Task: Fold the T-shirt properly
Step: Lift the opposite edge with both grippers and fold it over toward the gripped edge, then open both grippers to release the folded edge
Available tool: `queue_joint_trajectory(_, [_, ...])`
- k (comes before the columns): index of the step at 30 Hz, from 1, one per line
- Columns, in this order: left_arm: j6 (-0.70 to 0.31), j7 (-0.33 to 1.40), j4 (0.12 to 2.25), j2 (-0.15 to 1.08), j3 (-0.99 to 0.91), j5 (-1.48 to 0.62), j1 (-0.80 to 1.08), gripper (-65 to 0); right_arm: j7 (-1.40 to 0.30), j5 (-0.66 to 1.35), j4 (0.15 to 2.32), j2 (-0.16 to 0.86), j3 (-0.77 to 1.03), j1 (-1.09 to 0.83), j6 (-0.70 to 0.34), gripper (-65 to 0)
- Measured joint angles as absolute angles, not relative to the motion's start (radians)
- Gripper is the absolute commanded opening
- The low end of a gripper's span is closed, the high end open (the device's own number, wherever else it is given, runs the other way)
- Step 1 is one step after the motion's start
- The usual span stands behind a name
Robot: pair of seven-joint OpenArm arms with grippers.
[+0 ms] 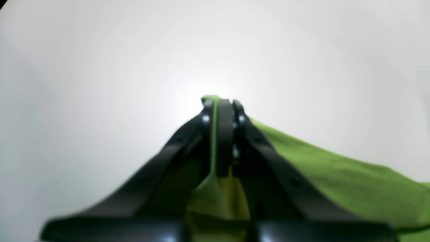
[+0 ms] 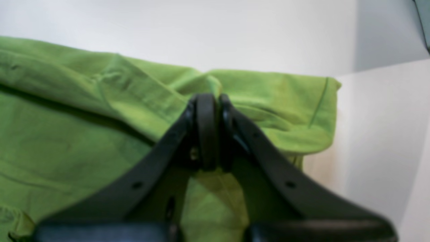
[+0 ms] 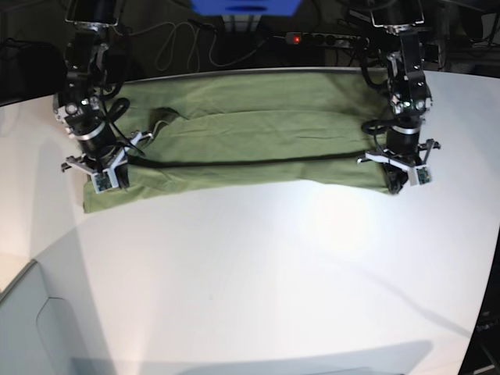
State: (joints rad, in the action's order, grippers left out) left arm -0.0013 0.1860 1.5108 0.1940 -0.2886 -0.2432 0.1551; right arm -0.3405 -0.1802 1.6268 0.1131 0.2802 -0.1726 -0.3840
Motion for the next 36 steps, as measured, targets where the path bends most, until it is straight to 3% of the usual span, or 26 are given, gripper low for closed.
queue_joint_trajectory(6, [-0.001,0.107,1.497,0.197,-0.284,-0.243,0.166,-65.0,-0.34,-0.179,1.627,0.112,0.3,-0.178,-0.384,-65.0])
queue_joint_trajectory(29, [-0.002,0.107,1.49,0.2,-0.277,-0.243,0.216,-65.0,-0.348,-0.18,1.625,0.113,0.324,-0.178,-0.384,-64.7])
queue_joint_trajectory(32, [-0.001,0.107,1.49,0.2,-0.277,-0.243,0.23,-65.0,-0.349,-0.18,1.625,0.113,0.323,-0.178,-0.384,-55.8])
queue_joint_trajectory(36, [0.0,0.109,1.492,0.199,-0.278,-0.243,0.241,-50.7,-0.349,-0.181,1.623,0.113,0.324,-0.178,-0.384,-36.7])
